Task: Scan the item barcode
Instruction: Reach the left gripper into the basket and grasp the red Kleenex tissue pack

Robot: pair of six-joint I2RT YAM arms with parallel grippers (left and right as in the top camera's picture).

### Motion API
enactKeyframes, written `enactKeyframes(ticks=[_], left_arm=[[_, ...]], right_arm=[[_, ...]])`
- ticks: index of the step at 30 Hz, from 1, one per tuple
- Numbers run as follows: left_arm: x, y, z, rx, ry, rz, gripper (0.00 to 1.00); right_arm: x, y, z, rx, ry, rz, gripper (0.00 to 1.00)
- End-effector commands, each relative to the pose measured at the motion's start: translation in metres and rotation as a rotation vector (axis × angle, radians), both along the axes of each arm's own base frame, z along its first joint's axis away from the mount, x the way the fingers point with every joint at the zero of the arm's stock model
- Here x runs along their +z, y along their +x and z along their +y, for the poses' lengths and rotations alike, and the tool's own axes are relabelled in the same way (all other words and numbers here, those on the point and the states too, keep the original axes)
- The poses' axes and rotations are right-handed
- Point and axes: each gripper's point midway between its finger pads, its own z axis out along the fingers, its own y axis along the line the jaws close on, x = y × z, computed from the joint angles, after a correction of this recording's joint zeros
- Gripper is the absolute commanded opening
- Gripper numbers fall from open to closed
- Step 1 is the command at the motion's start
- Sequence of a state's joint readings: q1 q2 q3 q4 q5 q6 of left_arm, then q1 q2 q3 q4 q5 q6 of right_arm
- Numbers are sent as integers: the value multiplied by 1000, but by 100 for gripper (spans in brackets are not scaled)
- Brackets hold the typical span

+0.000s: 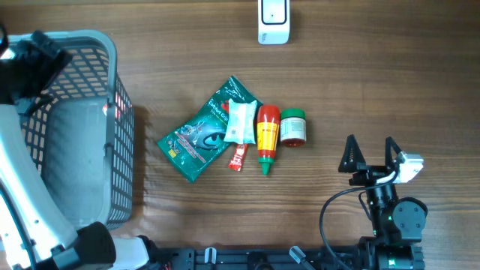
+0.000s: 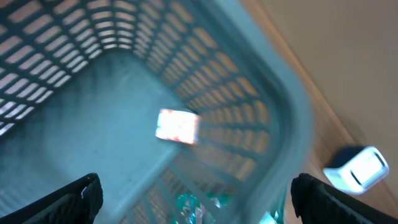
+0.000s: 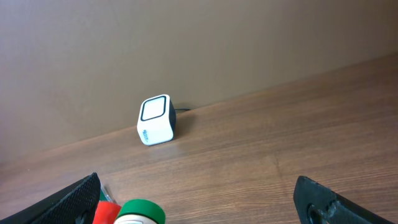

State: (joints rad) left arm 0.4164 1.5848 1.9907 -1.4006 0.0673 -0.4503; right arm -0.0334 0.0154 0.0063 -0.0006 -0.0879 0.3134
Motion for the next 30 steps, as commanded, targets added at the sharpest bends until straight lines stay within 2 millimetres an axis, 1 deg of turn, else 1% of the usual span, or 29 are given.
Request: enactKeyframes(ticks=[1,3,4,5,7,8,10,11,13,16,19,21,26,30], left_arm=[[-51,-2,14,21,-63,79,99],[-78,2,13,5,-97,95,100],[-96,7,11,-30,-110,99,100],[-111,10,9,-50,-118,98,100],[-135,16,8,-73,-130,87,100],[-155,20,7,-79,-136,77,100],[-177,23,6,-87,-144,66,100],[-189,25,2,-105,-159,53,100],[-208,29,-8,-170,-186,21,99],[-232,31,-16,-201,-206,-6,95],[-248,35,-21,-218,-203,-14,96],[-258,38,-26,-232,-210,-2,99],[-288,44,-39,-265,-236,46,100],[-307,44,-37,-256,-235,85,99]], right_arm=[[3,-1,-1,-7,4,-12,100],[3,-1,-1,-6,4,-12,100],[3,-1,-1,-6,4,-12,100],[3,-1,-1,-6,4,-12,100],[3,-1,-1,-6,4,-12,100],[3,-1,-1,-6,4,-12,100],[3,-1,-1,-6,4,-12,100],[3,-1,-1,-6,4,-12,98],[3,-1,-1,-6,4,-12,100],[3,-1,-1,-6,4,-12,100],[3,-1,-1,-6,4,-12,100],[3,-1,-1,-6,4,-12,100],[3,-1,-1,-6,4,-12,100],[3,-1,-1,-7,4,-12,100]])
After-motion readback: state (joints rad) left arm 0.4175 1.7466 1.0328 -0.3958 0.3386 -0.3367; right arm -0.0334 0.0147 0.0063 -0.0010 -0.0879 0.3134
